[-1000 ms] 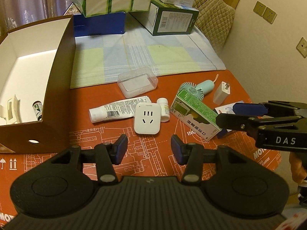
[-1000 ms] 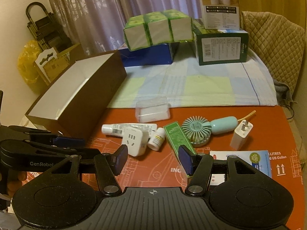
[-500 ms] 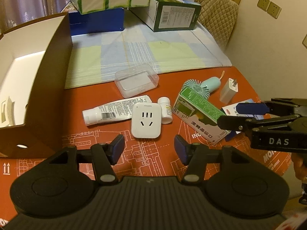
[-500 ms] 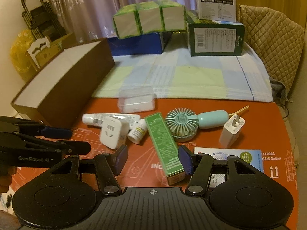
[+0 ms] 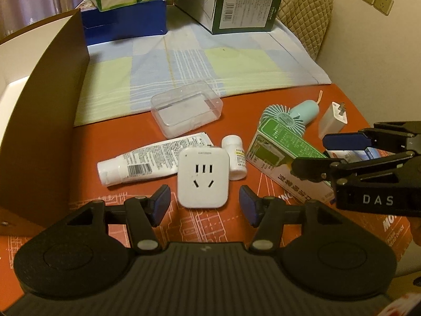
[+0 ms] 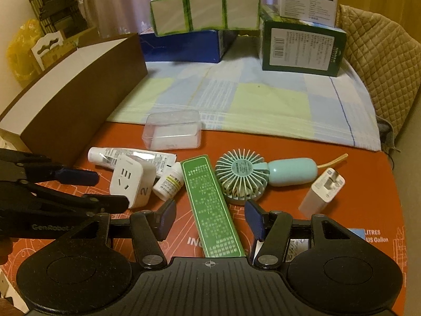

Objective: Organize rigid objects
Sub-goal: 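Grasp the white socket cube with the left tool while the right tool grasps the green medicine box, then carry the socket cube and green box over the cardboard box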

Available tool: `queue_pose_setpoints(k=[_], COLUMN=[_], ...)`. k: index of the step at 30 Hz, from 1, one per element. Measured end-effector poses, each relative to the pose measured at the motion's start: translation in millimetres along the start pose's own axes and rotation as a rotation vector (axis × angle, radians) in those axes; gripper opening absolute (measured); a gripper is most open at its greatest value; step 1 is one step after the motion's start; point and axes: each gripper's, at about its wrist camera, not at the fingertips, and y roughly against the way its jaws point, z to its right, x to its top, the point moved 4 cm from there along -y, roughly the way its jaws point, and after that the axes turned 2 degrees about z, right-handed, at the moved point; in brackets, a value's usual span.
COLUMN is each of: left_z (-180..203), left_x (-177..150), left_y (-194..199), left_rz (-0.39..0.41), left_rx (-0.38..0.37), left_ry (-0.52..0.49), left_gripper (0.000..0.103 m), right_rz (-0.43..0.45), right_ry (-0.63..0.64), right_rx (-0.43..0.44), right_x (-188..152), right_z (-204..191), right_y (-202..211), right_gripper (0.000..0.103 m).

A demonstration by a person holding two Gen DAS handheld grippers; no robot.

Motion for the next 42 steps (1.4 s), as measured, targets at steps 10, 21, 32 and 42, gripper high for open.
queue_pose_setpoints(k=[10, 21, 32, 42], left_z=[0, 0, -16, -24], left_x=[9, 10, -4, -17], left_y=[-20, -24, -9, 12], left_rz=[-0.004, 0.000, -0.008, -0.003], left_rx=[0.017, 0.015, 0.039, 0.034], left_ry=[0.002, -0.014, 0.001, 0.025], left_gripper=[0.050, 0.044, 0.044, 0.043], right_rz=[-0.018, -0.039, -0.059, -0.040], right_ry=[0.003, 0.019, 0.082, 0.109], right_rx=[0.000, 0.001, -0.032, -0.024], right_x=[4, 5, 3, -3], right_z=[1, -1, -9, -21], right_y=[-11, -20, -33, -20], right_gripper=[0.055, 0.055, 0.047, 0.027])
